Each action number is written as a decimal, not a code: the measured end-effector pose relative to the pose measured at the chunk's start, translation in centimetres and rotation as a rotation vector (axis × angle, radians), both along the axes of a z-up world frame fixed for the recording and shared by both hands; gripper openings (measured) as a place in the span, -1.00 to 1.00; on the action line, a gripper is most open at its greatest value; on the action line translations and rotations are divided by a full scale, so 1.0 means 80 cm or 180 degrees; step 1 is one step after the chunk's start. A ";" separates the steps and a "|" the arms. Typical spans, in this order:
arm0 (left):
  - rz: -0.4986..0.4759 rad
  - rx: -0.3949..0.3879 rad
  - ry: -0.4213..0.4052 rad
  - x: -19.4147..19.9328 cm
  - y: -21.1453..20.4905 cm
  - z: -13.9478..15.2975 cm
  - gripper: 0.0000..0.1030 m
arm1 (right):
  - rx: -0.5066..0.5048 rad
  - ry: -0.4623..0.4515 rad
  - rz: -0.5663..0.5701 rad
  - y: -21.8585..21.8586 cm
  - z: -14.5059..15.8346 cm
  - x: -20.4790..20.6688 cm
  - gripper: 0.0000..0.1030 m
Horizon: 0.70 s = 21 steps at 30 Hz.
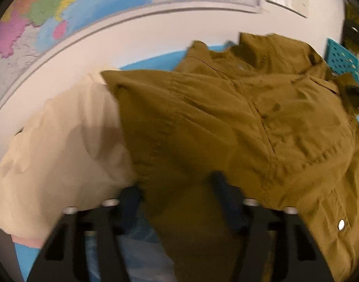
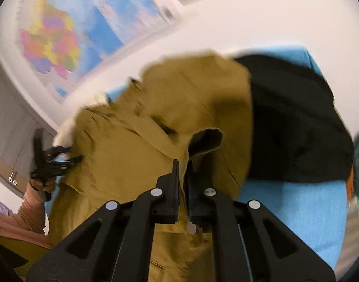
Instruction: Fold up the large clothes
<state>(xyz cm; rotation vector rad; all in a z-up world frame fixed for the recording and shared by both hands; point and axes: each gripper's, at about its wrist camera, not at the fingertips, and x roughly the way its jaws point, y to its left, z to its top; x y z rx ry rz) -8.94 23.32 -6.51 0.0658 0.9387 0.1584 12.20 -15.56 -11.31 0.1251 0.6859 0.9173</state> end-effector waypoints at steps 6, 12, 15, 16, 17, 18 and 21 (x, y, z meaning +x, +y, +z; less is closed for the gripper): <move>0.0096 -0.0010 -0.0079 -0.005 0.003 0.001 -0.20 | -0.0268 0.0201 -0.0021 0.013 -0.031 0.026 -0.84; 0.0101 0.0134 -0.0341 -0.029 -0.019 0.028 0.13 | -0.0430 0.0148 -0.0452 -0.014 -0.029 0.009 -0.15; -0.0064 0.0203 -0.0593 -0.038 -0.039 0.049 0.17 | -0.0365 -0.0243 -0.0746 -0.032 0.004 -0.022 -0.11; -0.0128 0.0208 -0.0629 -0.037 -0.045 0.054 0.18 | -0.0261 -0.0354 -0.0686 -0.031 0.014 -0.034 -0.11; -0.0233 0.0177 -0.0623 -0.033 -0.053 0.057 0.18 | -0.0221 -0.0417 -0.0595 -0.025 0.017 -0.041 -0.11; -0.0285 0.0170 -0.0596 -0.027 -0.058 0.056 0.18 | -0.0237 -0.0478 -0.0467 -0.013 0.019 -0.048 -0.11; -0.0361 0.0182 -0.0440 0.000 -0.070 0.041 0.18 | -0.0471 -0.0553 0.0024 0.050 0.012 -0.059 -0.15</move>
